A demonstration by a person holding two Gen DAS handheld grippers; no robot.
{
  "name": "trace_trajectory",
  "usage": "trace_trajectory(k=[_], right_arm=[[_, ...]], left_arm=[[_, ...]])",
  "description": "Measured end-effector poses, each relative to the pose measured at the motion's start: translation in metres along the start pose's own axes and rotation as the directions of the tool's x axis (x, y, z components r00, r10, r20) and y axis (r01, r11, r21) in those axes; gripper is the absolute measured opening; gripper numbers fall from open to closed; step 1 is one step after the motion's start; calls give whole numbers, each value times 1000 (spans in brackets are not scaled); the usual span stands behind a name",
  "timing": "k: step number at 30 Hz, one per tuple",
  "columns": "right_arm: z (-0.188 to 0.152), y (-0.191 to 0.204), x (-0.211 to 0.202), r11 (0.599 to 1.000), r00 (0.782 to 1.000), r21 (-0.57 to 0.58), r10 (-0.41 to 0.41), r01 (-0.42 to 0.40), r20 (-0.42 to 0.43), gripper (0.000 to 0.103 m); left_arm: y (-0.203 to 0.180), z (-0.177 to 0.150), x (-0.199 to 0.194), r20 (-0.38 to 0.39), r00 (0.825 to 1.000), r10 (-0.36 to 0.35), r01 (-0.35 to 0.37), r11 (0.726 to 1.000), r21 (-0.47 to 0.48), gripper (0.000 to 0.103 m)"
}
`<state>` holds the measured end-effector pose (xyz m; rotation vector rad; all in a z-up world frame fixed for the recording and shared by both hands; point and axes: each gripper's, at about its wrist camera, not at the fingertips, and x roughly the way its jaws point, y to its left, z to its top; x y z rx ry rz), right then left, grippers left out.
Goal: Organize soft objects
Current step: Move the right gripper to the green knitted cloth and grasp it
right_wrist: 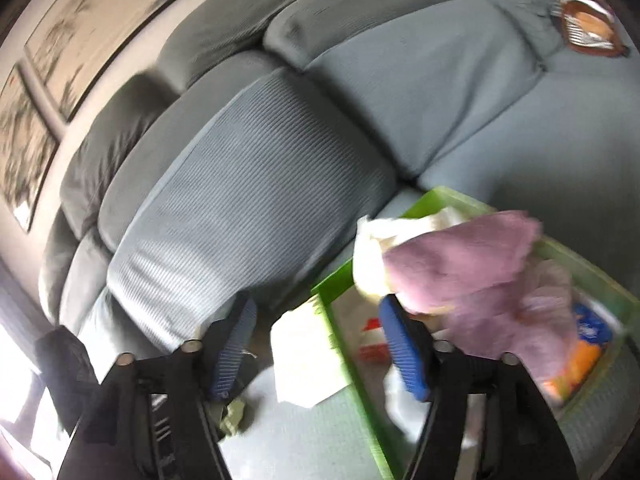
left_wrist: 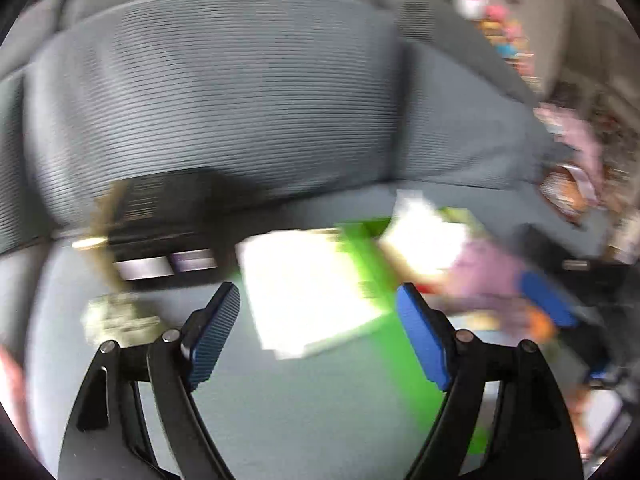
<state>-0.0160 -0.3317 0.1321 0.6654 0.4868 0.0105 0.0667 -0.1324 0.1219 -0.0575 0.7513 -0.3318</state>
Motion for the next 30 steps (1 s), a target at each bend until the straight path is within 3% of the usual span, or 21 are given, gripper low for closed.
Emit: trace_trajectory(k=[2,4,8,12,17,19,21,24,26,28,30], right_arm=[[-4,15,12,998,997,-27,53,-54,-48,77],[-11,32,28,994,990,-43,99,-104,-105,77],[-31,69,59,988,973,-95,104,-125,-208,77],[-56,108,89,972,946,-163,113,-168,-304,77],[-97,145,146,951,886,-217,101,-219,-453,77],[-112,150,170,946,852,-225,87,-233,-516,77],[-128,141,197,964,806,-163,77,-212,-587,77],[-145,130,221,977,764,-101,82,-190,-639,77],[-154,129,229,972,741,-92,102,-216,-664,77],[-159,129,233,969,731,-67,133,-238,-670,76],[-166,129,236,967,741,-79,131,-242,-659,67]], left_arm=[[37,-4,1,-32,995,92,-94,994,-55,80],[72,-12,-1,-60,990,129,-136,983,-126,80],[130,-36,0,-106,979,173,-193,954,-229,79],[164,-50,11,-165,974,156,-201,931,-305,78],[191,-58,24,-170,986,2,-74,905,-418,76],[196,-61,31,-180,983,-33,-51,895,-443,72],[202,-65,39,-196,979,-47,-50,885,-463,62],[205,-69,53,-215,972,-96,-20,875,-484,47],[202,-70,55,-210,974,-80,-26,886,-462,38],[199,-70,56,-203,975,-87,-14,893,-450,35],[192,-69,62,-207,973,-105,3,899,-438,22]])
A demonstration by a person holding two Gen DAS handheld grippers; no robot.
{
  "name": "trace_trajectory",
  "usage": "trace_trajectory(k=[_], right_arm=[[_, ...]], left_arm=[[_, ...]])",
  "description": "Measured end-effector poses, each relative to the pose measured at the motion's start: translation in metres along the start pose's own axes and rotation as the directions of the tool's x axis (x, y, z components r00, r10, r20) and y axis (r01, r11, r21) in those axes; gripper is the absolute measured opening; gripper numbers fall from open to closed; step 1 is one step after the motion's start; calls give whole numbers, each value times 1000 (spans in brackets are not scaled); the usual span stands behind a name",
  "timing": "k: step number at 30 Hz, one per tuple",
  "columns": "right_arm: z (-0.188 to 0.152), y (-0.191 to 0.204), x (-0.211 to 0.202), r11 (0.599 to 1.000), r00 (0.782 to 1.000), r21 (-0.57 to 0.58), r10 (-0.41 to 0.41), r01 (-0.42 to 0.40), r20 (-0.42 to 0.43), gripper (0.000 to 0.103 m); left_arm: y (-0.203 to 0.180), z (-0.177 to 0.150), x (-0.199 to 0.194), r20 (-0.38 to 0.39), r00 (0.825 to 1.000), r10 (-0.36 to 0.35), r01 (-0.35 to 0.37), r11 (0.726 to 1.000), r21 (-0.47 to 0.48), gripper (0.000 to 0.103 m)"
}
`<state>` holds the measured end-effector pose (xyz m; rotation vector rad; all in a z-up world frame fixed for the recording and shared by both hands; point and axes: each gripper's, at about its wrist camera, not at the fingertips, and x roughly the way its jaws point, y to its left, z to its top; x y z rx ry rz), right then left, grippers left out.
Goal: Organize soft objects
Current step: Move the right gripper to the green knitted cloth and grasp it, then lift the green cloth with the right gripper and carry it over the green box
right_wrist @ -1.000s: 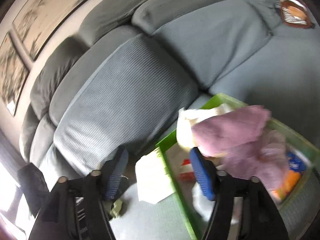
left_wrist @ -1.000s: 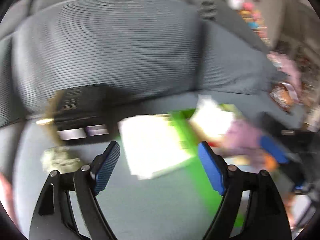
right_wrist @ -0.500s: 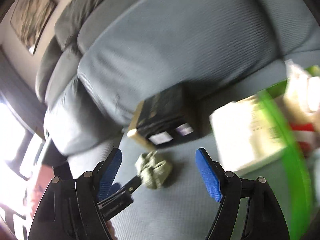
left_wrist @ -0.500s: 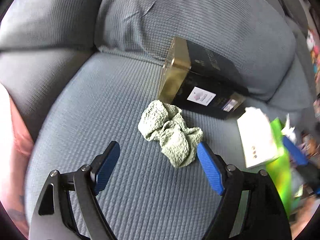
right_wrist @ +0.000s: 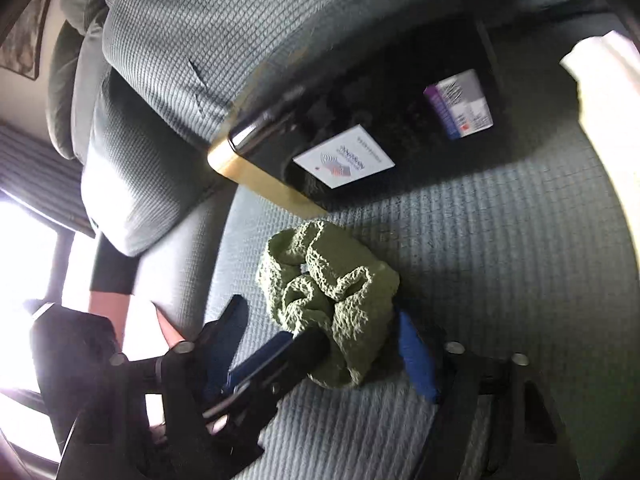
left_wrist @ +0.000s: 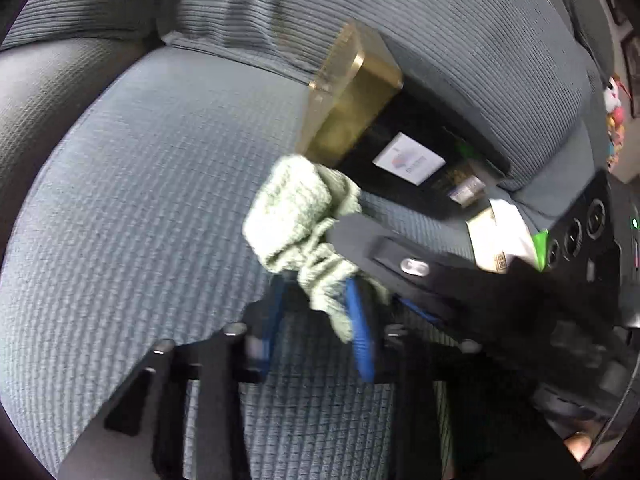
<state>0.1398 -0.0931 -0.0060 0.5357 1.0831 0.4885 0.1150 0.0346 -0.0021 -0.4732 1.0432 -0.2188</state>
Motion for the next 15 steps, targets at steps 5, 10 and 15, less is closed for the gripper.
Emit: trace_trajectory(k=[5,10,15], right_arm=[[-5,-4,2,999,999,41,35,-35,10,36],[-9,1,-23,1000,998,10,27,-27,54,31],[-17,20,-67,997,987,-63,46,-37,152,31]], left_arm=[[-17,-4,6,9,1000,23,-24,998,54,7],[-39,-8,-7,36,999,-13,10,995,95,7],[-65,-19,-42,118,991,-63,43,985,169,7]])
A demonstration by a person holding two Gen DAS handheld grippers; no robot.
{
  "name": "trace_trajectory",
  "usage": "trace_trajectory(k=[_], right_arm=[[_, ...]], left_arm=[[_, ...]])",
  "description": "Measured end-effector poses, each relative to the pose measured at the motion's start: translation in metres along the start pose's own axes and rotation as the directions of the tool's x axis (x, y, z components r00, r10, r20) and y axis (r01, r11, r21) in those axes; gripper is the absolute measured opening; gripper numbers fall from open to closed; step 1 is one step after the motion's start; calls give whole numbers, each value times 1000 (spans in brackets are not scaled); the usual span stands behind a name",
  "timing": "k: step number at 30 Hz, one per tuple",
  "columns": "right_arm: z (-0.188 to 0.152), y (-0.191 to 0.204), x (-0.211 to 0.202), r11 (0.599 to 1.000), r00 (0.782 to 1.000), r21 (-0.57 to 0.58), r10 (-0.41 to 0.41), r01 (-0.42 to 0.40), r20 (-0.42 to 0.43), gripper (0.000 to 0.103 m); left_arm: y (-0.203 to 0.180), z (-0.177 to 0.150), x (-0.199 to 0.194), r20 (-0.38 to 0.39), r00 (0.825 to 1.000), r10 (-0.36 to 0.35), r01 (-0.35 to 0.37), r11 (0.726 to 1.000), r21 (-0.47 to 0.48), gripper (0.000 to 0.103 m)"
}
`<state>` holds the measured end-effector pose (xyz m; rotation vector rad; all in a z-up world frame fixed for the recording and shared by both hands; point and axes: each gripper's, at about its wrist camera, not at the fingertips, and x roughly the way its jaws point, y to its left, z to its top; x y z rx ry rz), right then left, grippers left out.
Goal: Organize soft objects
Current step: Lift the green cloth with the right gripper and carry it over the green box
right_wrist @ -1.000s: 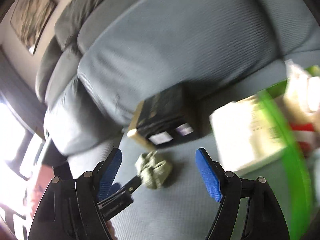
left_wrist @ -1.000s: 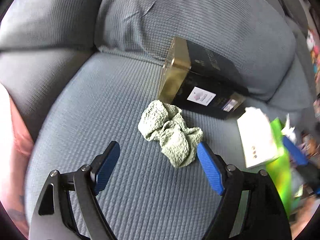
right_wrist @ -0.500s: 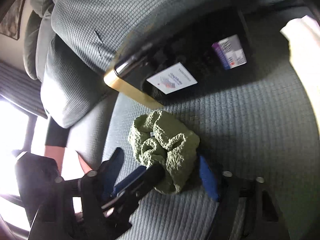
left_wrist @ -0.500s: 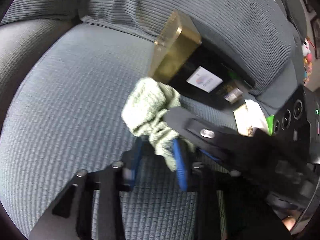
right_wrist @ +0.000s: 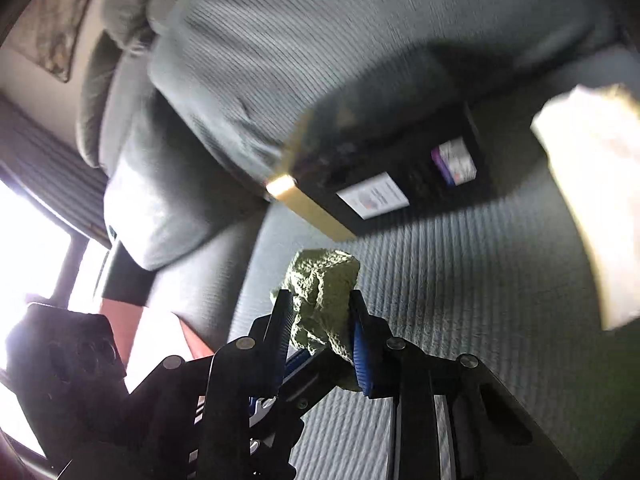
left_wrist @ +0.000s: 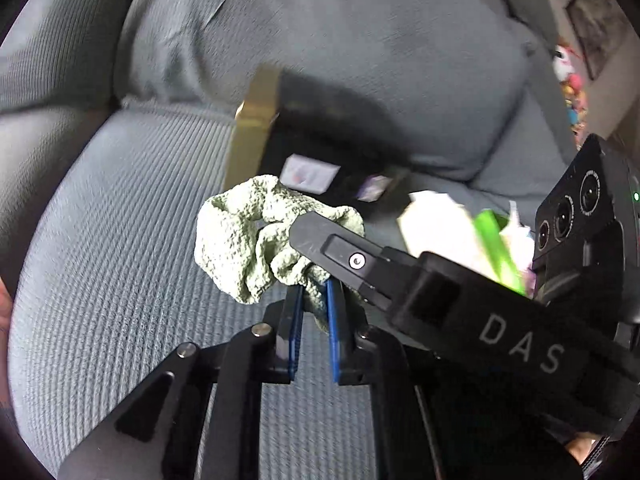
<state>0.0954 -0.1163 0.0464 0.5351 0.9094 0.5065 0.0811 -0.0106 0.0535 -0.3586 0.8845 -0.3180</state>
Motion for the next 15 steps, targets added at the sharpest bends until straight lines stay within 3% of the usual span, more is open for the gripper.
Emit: trace_trajectory(k=[8,15], right_arm=[[-7,26,-75,995,987,-96,-14,30,162,31],[-8,36,-122,984,970,-159,-42,82,239,31]], left_arm=[[-53,-7,-49,114,990,-83,65,986,154,7],[-83,-12,-70,172,976,-133,87,964,251,7]])
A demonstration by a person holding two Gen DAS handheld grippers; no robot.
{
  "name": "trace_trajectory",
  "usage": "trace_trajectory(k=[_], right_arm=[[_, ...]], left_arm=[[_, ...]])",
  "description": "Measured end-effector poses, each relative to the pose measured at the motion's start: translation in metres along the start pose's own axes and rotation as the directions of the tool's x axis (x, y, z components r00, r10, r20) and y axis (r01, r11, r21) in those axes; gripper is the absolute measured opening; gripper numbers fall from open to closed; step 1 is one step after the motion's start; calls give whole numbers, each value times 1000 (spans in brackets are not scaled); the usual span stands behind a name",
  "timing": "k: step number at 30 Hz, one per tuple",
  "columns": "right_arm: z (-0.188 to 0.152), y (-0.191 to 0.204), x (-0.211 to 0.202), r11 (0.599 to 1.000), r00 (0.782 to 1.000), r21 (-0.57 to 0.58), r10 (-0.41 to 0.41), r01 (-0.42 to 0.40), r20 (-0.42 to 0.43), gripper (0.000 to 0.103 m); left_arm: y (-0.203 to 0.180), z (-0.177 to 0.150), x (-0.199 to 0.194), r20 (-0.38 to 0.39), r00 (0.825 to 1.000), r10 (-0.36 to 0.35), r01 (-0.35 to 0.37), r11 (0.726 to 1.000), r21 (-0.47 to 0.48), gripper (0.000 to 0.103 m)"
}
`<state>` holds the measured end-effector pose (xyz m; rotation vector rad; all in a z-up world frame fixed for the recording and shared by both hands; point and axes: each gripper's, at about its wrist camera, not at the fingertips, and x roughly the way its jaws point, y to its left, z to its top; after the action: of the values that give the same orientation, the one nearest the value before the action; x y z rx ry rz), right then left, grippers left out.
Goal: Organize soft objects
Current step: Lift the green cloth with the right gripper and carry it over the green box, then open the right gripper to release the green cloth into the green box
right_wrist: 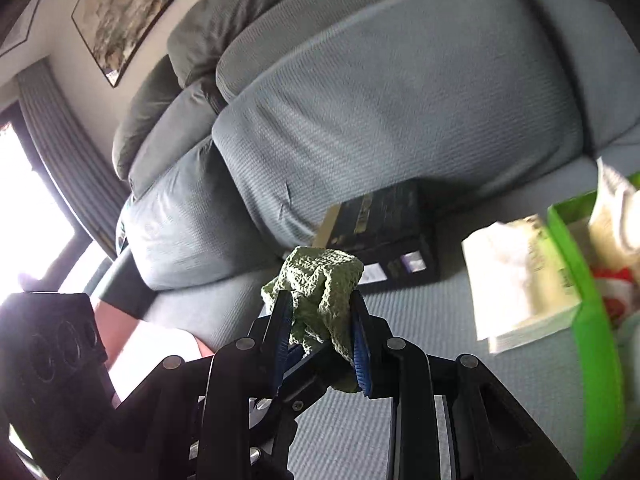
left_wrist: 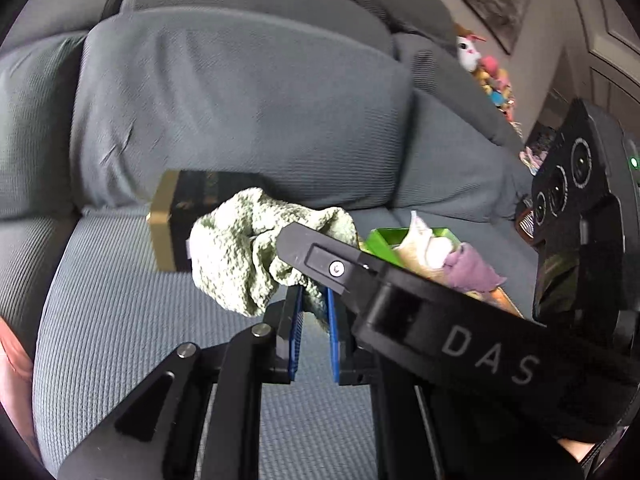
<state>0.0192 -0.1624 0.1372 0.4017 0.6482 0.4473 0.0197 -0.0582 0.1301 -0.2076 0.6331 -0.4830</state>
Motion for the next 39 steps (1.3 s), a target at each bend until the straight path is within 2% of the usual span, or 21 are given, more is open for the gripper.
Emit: trace_trajectory(k=[7,13,18,22,26,32,35,39], right_arm=[[10,-18,-43,998,993,32,-59,56,100,31],[14,-53,-82,985,972,115,-151,131,182,31],[13,-87,-110,961,945,207,-229,182,233,31],[11,-114,-127,936,925,282,-284,210,252,31],[6,-139,-140,894,898,366,-361,258,249,31],[-3,-170,-152,835,870,466,-435,292,233,31],[-6,-182,-152,805,858,495,-472,327,202,31],[-10,-201,-150,770,855,542,-491,336,167,31]], left_arm=[[-36,9,11,28,994,-102,100,993,61,7],[-82,13,34,-14,979,-202,202,971,130,7],[-117,12,56,-70,961,-267,275,945,175,7],[-141,8,75,-121,941,-315,334,921,201,7],[-161,4,97,-191,911,-365,401,893,207,7],[-183,-1,125,-283,870,-404,468,858,211,7],[-190,-5,136,-317,861,-399,476,851,223,7],[-193,-9,151,-364,843,-395,486,851,202,7]])
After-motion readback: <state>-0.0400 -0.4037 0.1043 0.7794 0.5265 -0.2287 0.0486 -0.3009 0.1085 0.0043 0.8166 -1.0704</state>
